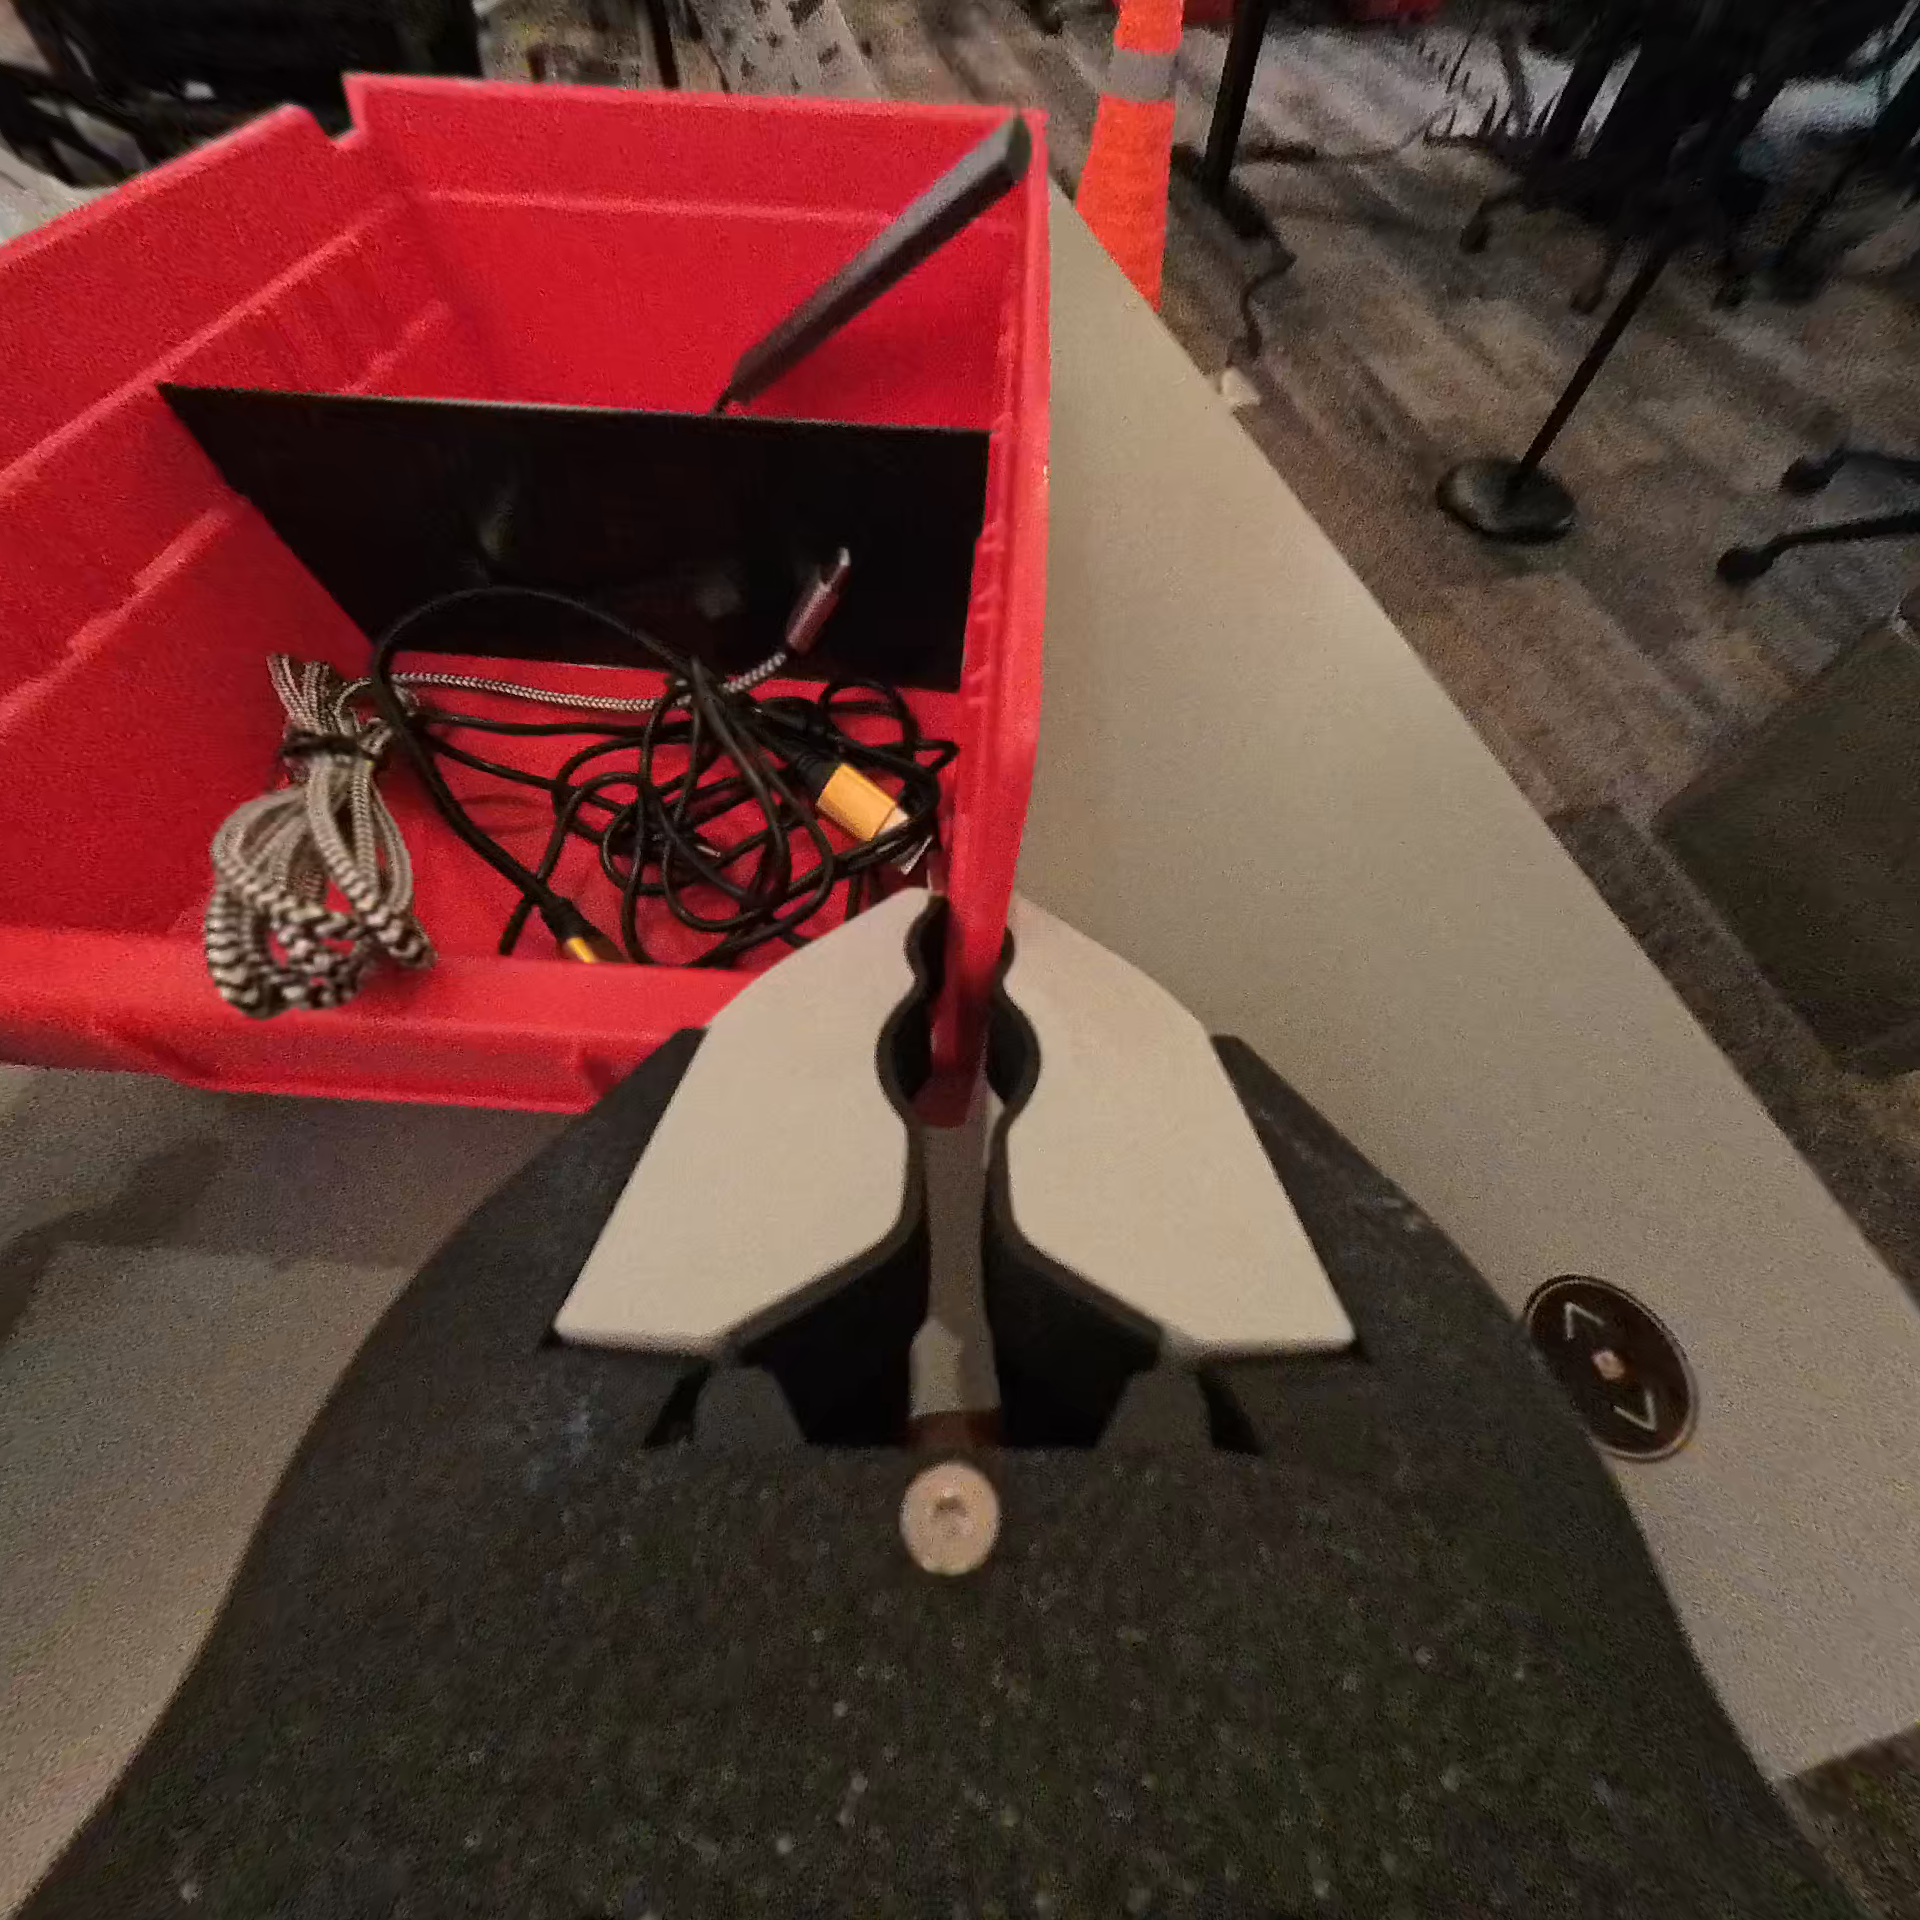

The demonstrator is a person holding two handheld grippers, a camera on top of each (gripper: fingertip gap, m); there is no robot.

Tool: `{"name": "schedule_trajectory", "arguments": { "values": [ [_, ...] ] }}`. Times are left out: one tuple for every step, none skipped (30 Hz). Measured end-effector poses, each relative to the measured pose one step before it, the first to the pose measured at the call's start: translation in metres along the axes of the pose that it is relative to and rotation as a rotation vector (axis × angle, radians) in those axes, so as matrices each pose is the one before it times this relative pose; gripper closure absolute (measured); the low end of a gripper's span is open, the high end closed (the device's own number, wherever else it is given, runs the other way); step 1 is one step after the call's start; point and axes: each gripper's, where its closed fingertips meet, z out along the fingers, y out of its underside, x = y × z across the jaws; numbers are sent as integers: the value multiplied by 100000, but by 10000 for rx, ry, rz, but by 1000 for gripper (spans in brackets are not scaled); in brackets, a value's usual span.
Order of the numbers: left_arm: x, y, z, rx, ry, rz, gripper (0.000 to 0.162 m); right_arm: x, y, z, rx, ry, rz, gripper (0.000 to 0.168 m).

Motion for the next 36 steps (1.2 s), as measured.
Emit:
{"name": "schedule_trajectory", "arguments": {
  "values": [
    [-914, -320, -721, 221, -321, 280, 155, -980, -733, -660, 385, -13, -263, 164],
    [-957, -201, -821, 176, -174, 28, 156, -1061, -878, -667, 389, -98, -43, 164],
    [-921, -3, -918, 106, -44, -151, 157, -1110, -901, -618, 347, -56, -54, 165],
    [-893, 169, -1075, 84, -25, -135, 156, -1227, -930, -552, 335, -29, -62, 165],
    [-896, 180, -1309, 142, -114, 42, 156, -1290, -976, -496, 389, -83, 45, 166],
    [-912, 97, -1485, 181, -196, 196, 156, -1388, -823, -328, 252, -162, 9, 167],
    [-1082, 31, -1536, 183, -276, 204, 156, -1542, -690, -119, 169, -311, 33, 167],
    [-1313, 9, -1486, 160, -338, 88, 156, -1834, -581, 115, 154, -461, 202, 166],
    [-1531, 8, -1326, 105, -379, -33, 156, -1926, -323, 213, 30, -450, 129, 166],
    [-1720, -24, -1187, 97, -411, -89, 155, -2028, -190, 336, 10, -419, -3, 166],
    [-1802, -81, -1040, 140, -426, -82, 156, -2051, -201, 318, 81, -409, 0, 166],
    [-1798, -83, -852, 136, -424, -48, 156, -1956, -105, 329, 55, -346, -56, 166],
    [-1680, 5, -610, 83, -363, -18, 156, -1796, 23, 417, 13, -276, -102, 166],
    [-1424, 142, -365, 31, -246, -32, 156, -1491, 199, 383, -28, -205, -97, 166],
    [-1162, 318, -152, 14, -143, -35, 156, -1204, 405, 450, -51, -144, -40, 166],
    [-894, 497, -17, -36, -92, 0, 156, -916, 635, 463, -134, -78, -49, 166],
    [-648, 676, 62, -133, -52, -4, 156, -718, 867, 491, -255, -95, 43, 166],
    [-406, 778, 49, -184, 11, -65, 156, -521, 1077, 483, -361, -144, 231, 166],
    [-254, 992, 41, -276, 37, -112, 155, -357, 1276, 441, -519, -173, 314, 166],
    [-208, 1239, 44, -390, 25, -190, 155, -375, 1417, 449, -667, -260, 308, 165],
    [-167, 1271, 32, -365, 60, -295, 155, -327, 1045, 385, -472, -242, 122, 165],
    [-30, 972, -10, -228, 174, -342, 154, -105, 756, 317, -325, -49, -38, 164],
    [50, 366, -128, -50, 208, -281, 153, -118, -70, 20, 150, -27, -122, 164],
    [79, -105, -227, 8, 167, -153, 152, -8, 126, 73, -178, 40, -104, 165],
    [107, -91, -176, -134, 152, -77, 150, -141, -4, 28, -67, -145, -4, 164],
    [201, -127, -352, -119, 247, -120, 140, -307, 115, -33, -101, -361, 30, 163],
    [9, -304, -767, 2, 216, -241, 130, -262, 215, -105, -188, -419, 47, 162],
    [-449, -566, -1233, 177, 58, -332, 124, -124, 259, -310, -220, -409, 85, 159],
    [-1101, -767, -1596, 320, -176, -322, 117, 7, 264, -636, -141, -276, 0, 145],
    [-1889, -764, -1722, 329, -439, -230, 114, 89, 316, -821, -147, -181, -122, 132],
    [-2581, -680, -1593, 231, -603, -127, 113, 160, 368, -938, -195, -82, -205, 127],
    [-3125, -535, -1275, 80, -664, -85, 113, 235, 342, -965, -140, 51, -318, 127],
    [-3415, -340, -869, -71, -651, -90, 111, 319, 294, -870, -116, 192, -400, 127],
    [-3488, -175, -431, -159, -601, -105, 107, 214, 269, -639, -186, 199, -498, 128],
    [-3332, -31, -4, -187, -559, -69, 104, -24, 143, -444, -178, 165, -552, 129],
    [-2963, 32, 356, -206, -532, 14, 102, -306, -52, -234, -126, 102, -543, 129]
  ]
}}
